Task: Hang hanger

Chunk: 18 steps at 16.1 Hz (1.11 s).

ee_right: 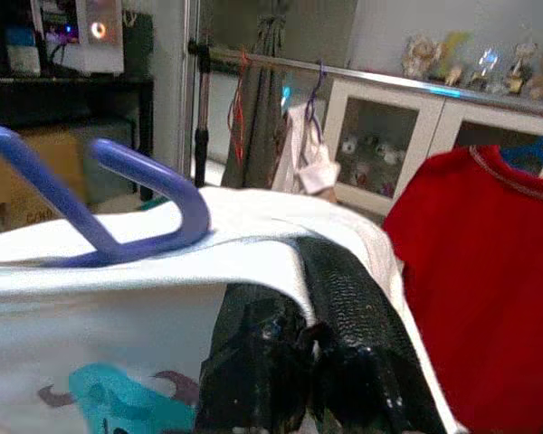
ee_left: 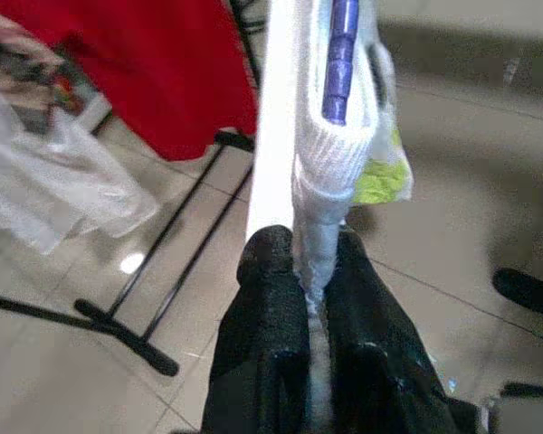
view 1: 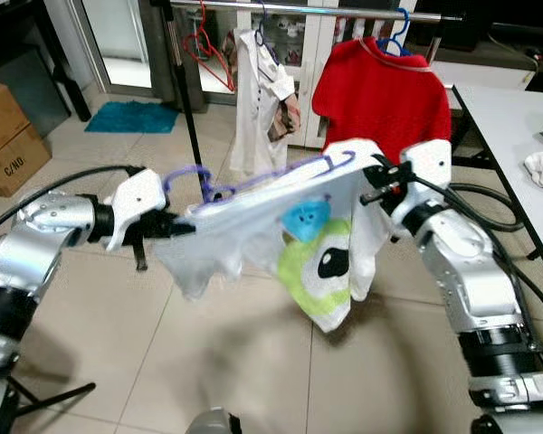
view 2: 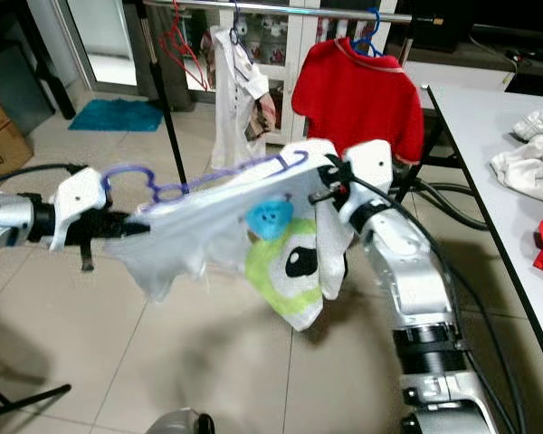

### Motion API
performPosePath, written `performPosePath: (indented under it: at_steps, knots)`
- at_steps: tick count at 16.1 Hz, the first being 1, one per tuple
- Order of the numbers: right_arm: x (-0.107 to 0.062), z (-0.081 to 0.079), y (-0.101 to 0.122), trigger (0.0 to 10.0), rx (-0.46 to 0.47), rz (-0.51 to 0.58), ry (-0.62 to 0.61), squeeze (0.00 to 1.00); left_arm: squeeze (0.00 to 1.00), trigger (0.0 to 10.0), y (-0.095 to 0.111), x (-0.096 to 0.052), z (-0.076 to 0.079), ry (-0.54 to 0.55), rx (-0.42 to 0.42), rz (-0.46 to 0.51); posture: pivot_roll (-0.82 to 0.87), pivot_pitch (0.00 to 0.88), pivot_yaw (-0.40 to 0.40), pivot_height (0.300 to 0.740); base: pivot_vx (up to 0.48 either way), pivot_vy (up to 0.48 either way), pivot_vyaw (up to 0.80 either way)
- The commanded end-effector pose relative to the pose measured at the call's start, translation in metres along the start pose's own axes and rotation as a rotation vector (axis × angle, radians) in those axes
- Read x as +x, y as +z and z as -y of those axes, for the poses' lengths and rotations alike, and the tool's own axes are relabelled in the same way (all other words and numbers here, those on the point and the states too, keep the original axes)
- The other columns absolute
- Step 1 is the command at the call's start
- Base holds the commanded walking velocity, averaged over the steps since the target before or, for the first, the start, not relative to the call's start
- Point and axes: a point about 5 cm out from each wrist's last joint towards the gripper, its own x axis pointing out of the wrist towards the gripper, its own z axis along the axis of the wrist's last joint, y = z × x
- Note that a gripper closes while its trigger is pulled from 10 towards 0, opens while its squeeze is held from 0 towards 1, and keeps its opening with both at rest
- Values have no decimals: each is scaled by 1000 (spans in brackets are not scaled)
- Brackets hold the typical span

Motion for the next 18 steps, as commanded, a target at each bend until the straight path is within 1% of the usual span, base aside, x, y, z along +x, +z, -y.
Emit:
performPosePath:
  at_steps: [1,2,3,4,5,6,8,9,10,11,12,13,14,15,16,17,18]
  knots:
    - [-7,30,35,0,-70,157,-193,0,0,0,-51,-18,0,92,-144,-258,49,0,33,740,0,0,0]
    - [-5,26,33,0,-65,151,-201,0,0,0,-55,-18,-2,139,-166,-276,51,0,30,740,0,0,0]
    - [-4,25,29,0,-89,127,-226,0,0,0,-59,-18,-3,158,-178,-298,53,0,28,740,0,0,0]
    - [-4,26,24,0,-112,98,-252,0,0,0,-65,-19,0,146,-181,-331,53,0,28,740,0,0,0]
    - [-5,30,21,0,-92,72,-285,0,0,0,-71,-21,4,126,-186,-356,54,0,29,740,0,0,0]
    - [-7,37,19,0,-113,52,-322,0,0,0,-77,-25,4,132,-174,-403,55,0,28,740,0,0,0]
    - [-10,48,14,0,-132,-7,-350,0,0,0,-89,-32,5,142,-177,-476,54,0,29,740,0,0,0]
    - [-11,50,13,0,-139,-20,-358,0,0,0,-90,-34,5,145,-175,-491,54,0,29,740,0,0,0]
    - [-13,55,10,0,-141,-45,-385,0,0,0,-94,-37,3,181,-177,-521,54,0,27,740,0,0,0]
    - [-13,56,11,0,-138,-48,-391,0,0,0,-96,-42,-2,245,-176,-557,54,0,27,740,0,0,0]
    - [-11,53,12,0,-132,-38,-378,0,0,0,-96,-43,-7,306,-181,-558,55,0,26,740,0,0,0]
    - [-9,47,12,0,-126,-27,-359,0,0,0,-94,-43,-11,359,-172,-545,55,0,26,740,0,0,0]
    - [-7,42,11,0,-124,-23,-340,0,0,0,-89,-38,-12,367,-154,-514,57,0,23,740,0,0,0]
    - [-5,39,11,0,-121,-22,-330,0,0,0,-81,-29,-9,304,-118,-443,57,0,22,740,0,0,0]
    - [-4,37,11,0,-112,-19,-327,0,0,0,-76,-22,-5,257,-102,-387,58,0,22,740,0,0,0]
    - [-3,37,11,0,-105,-17,-326,0,0,0,-69,-14,4,151,-36,-305,59,0,21,740,0,0,0]
    - [-3,37,11,0,-99,-13,-325,0,0,0,-64,-9,15,40,12,-224,59,0,21,740,0,0,0]
